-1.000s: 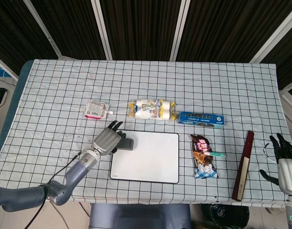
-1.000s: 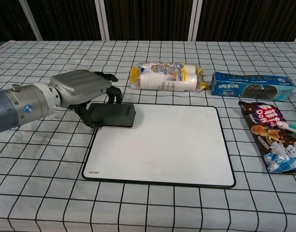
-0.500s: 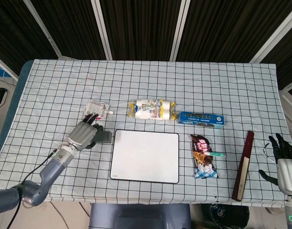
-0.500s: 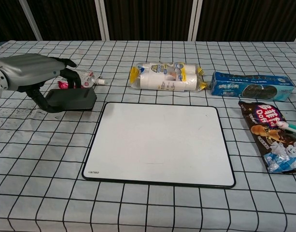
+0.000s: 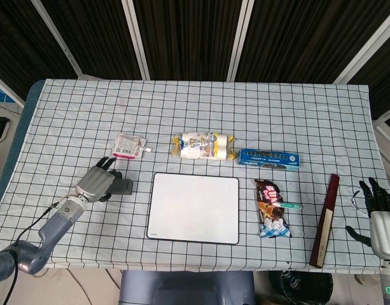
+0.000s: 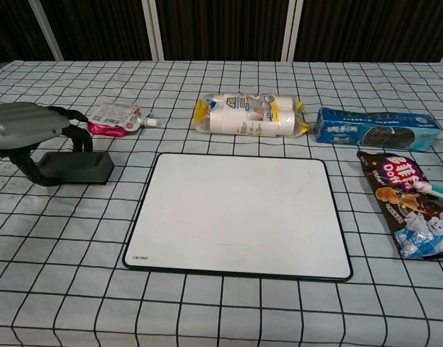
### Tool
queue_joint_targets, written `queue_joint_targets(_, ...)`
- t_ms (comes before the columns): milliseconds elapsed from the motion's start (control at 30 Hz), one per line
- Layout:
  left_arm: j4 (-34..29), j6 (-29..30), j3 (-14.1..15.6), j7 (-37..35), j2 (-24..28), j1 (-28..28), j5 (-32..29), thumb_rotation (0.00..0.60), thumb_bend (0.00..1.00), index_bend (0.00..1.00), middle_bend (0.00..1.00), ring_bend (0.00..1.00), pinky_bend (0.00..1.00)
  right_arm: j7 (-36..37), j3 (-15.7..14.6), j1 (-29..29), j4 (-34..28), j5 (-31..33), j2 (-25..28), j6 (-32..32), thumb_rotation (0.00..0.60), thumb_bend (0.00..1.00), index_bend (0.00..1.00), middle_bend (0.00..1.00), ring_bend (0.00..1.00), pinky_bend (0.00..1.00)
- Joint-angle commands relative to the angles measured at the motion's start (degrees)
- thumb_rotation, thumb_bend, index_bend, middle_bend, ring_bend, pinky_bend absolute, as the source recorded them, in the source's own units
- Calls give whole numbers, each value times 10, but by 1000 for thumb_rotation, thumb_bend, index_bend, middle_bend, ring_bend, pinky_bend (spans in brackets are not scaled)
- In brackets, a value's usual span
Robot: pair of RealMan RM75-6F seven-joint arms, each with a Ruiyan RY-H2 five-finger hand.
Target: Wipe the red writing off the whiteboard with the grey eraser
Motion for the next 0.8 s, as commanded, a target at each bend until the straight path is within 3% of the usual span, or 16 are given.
queue_joint_targets(33,9,-2,-1,-2,-5,0,4,600,295,329,396,1,65,1,0,0,0,0,0,1,600,71,4,15,135,187)
queue_joint_targets(200,11,4,-5,17,-4,0,8,600,120,166,275,0,62,2,0,1,1,-1,1,0,600,70,4,15,135,187)
queue_joint_targets(367,-11,15,-6,59,11,4,7,600,89,50,179,0,62,3,0,0,1,-2,1,0,600,70,4,15,135,187)
queue_joint_targets(600,-85,47,-16,102,57,12,5,600,89,19,164,0,62,2,0,0,0,-2,1,0,600,71,4,15,135,187)
queue_joint_targets(800,-193,102,-22,153,130,38,-1,600,103,10,159,0,55,2,0,0,0,-1,1,1,600,71,4,15,135,187)
